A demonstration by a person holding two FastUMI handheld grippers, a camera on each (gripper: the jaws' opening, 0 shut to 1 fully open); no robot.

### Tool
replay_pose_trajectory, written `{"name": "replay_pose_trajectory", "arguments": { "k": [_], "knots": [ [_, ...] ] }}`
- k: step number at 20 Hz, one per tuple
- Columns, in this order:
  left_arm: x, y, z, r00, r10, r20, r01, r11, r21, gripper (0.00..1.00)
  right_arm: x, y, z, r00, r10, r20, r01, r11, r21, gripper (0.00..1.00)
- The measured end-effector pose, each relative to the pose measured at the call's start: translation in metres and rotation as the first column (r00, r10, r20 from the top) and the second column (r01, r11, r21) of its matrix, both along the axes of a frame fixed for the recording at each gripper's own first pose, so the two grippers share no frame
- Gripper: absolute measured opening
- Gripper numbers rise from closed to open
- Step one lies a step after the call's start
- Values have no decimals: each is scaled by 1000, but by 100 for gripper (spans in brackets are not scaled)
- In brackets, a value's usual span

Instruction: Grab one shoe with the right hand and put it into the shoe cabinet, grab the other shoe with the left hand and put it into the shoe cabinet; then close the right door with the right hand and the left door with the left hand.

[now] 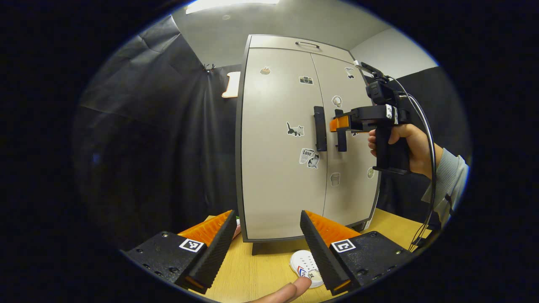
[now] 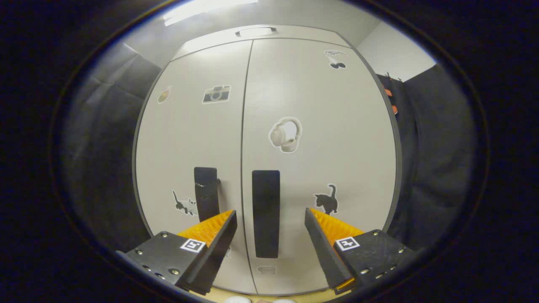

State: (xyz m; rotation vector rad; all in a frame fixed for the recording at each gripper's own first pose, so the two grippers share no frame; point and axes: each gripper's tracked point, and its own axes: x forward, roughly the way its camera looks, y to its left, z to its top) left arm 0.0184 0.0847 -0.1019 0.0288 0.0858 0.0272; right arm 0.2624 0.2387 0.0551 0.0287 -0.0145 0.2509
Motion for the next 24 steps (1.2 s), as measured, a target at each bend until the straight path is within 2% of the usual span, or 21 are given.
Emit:
{"name": "replay_pose_trajectory", "arguments": {
  "k": [1,3,7,9,10,11,12,14,15,17,18,19,20,21,22,23,24],
  "knots": [
    [1,1,-1,1000,-1,-6,1,1000,2,94,4,4,-3,1000,-6,-10,6,1000,-5,96],
    [1,6,-5,1000,7,-20,-7,1000,0,94,15,2,-8,998,-58,-31,57,998,-19,84],
    [-4,3,-9,999,-13,-37,13,1000,-9,94,18,2,-7,997,-49,-59,50,999,15,71],
    [-4,4,-4,999,-1,-32,1,1000,-5,94,21,8,-8,998,-34,-58,35,999,8,45],
    [-3,4,-3,1000,7,-30,-7,1000,-6,94,20,7,-11,998,-39,-56,38,999,-27,45],
    [-5,4,-2,999,18,-36,-18,1000,-3,94,16,8,-11,998,-27,-54,25,999,-36,29],
    [-7,5,-2,999,27,-41,-27,1000,-1,94,14,8,-12,998,-5,-70,4,1000,-17,25],
    [-10,6,-1,998,38,-40,-38,999,-2,94,4,7,-15,993,55,-104,-51,998,44,29],
    [-9,7,0,998,45,-40,-45,999,0,94,-2,4,-16,991,86,-104,-82,996,39,25],
    [-9,4,3,997,57,-42,-57,998,0,94,-16,-2,-19,987,132,-92,-130,991,22,29],
    [-10,1,2,997,55,-47,-55,998,-2,94,-17,-20,-18,994,74,-76,-74,997,-7,29],
    [-12,-4,4,998,47,-46,-48,999,-4,94,-35,-73,-5,998,-52,-31,52,999,3,15],
    [-13,-12,6,998,40,-45,-41,999,-6,94,-29,-98,-3,997,-75,-35,77,996,41,1],
    [-14,-19,7,998,35,-54,-35,999,-1,94,-30,-118,-2,995,-76,-59,81,992,99,1],
    [-13,-23,7,998,25,-59,-25,1000,4,94,-32,-119,-4,996,10,-87,6,983,183,1],
    [-13,-27,8,998,16,-57,-16,1000,3,94,-29,-118,-14,991,30,-133,-1,977,215,1],
    [-13,-31,10,999,7,-51,-7,1000,-2,94,-25,-121,-19,990,28,-141,2,979,206,1]
  ]
}}
